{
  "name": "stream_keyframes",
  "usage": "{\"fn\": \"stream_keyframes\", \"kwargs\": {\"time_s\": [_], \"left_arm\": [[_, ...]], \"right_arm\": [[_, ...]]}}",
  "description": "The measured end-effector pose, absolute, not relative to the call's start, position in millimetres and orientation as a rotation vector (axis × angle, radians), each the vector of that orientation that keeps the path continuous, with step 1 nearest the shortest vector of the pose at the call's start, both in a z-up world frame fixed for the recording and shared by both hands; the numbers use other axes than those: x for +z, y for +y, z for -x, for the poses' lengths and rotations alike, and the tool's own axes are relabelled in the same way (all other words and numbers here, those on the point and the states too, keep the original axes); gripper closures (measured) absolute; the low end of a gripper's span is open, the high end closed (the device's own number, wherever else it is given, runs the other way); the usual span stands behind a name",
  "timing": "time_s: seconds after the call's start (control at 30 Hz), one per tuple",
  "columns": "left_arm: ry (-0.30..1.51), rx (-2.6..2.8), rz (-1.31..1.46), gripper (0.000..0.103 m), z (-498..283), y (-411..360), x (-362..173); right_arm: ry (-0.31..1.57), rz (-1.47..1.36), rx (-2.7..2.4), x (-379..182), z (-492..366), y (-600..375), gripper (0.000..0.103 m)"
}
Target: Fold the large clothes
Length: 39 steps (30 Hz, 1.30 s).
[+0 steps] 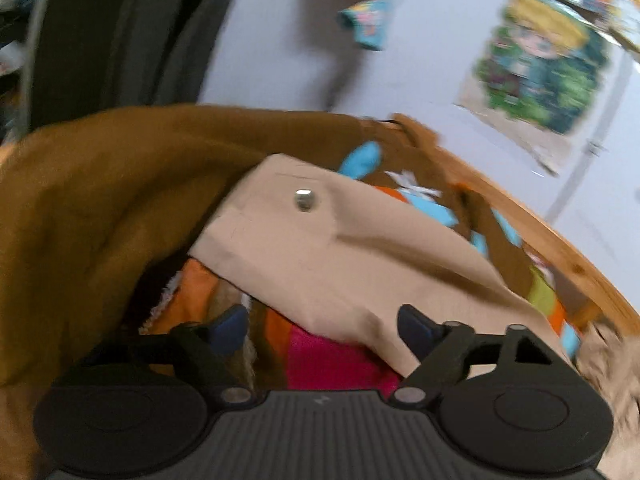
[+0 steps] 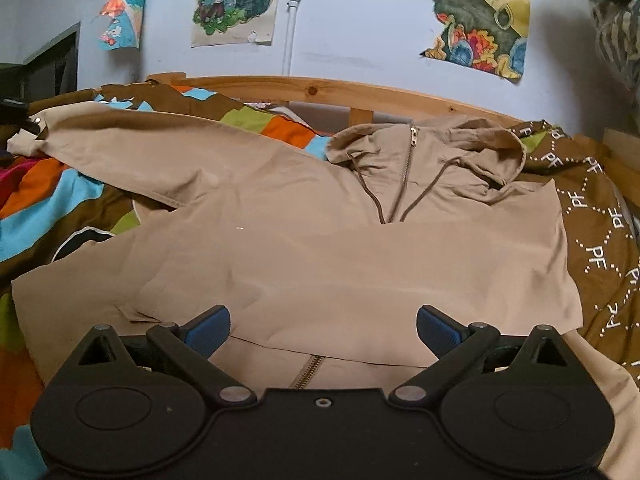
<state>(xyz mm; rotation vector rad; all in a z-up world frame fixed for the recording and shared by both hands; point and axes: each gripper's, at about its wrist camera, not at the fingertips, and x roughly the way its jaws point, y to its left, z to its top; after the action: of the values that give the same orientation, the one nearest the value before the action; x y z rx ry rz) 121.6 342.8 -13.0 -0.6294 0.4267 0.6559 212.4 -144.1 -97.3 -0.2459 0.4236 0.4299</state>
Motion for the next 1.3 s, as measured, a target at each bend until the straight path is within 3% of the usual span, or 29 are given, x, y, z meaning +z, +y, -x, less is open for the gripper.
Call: {"fn": "stream_keyframes", "kwargs": {"time_s": [0.17, 0.2, 0.33, 0.4, 0.57, 0.63, 1.07, 1.3], "left_arm": [[0.397, 0.745, 0.769, 0.025, -138, 365, -21], [0.392, 0.76, 0.788, 0.03, -137, 369, -23], [0.412, 0.832, 0.764, 0.066, -145, 371, -23], [0.396, 0.83, 0.709, 0.074, -147, 361, -18], [0.342, 0.849, 0.557, 0.082, -147, 325, 3], [0.299, 0.833, 0.481, 0.096, -145, 309, 16], [0.028, 0.22, 0.143, 0.1, -146, 143, 126], [0.098, -0.129, 0.11, 0.1, -176, 23, 94]], "right_arm": [[0.422, 0.26, 0.442, -100, -208, -145, 0.003], [0.423, 0.262, 0.446, -101, -208, -145, 0.003], [0.426, 0.27, 0.457, -103, -205, -147, 0.002], [0.424, 0.267, 0.459, -103, -204, -147, 0.002], [0.404, 0.254, 0.466, -99, -199, -149, 0.001], [0.388, 0.258, 0.471, -97, -196, -150, 0.001], [0.334, 0.145, 0.435, -82, -192, -185, 0.001], [0.357, -0.076, 0.313, -76, -206, -241, 0.001]]}}
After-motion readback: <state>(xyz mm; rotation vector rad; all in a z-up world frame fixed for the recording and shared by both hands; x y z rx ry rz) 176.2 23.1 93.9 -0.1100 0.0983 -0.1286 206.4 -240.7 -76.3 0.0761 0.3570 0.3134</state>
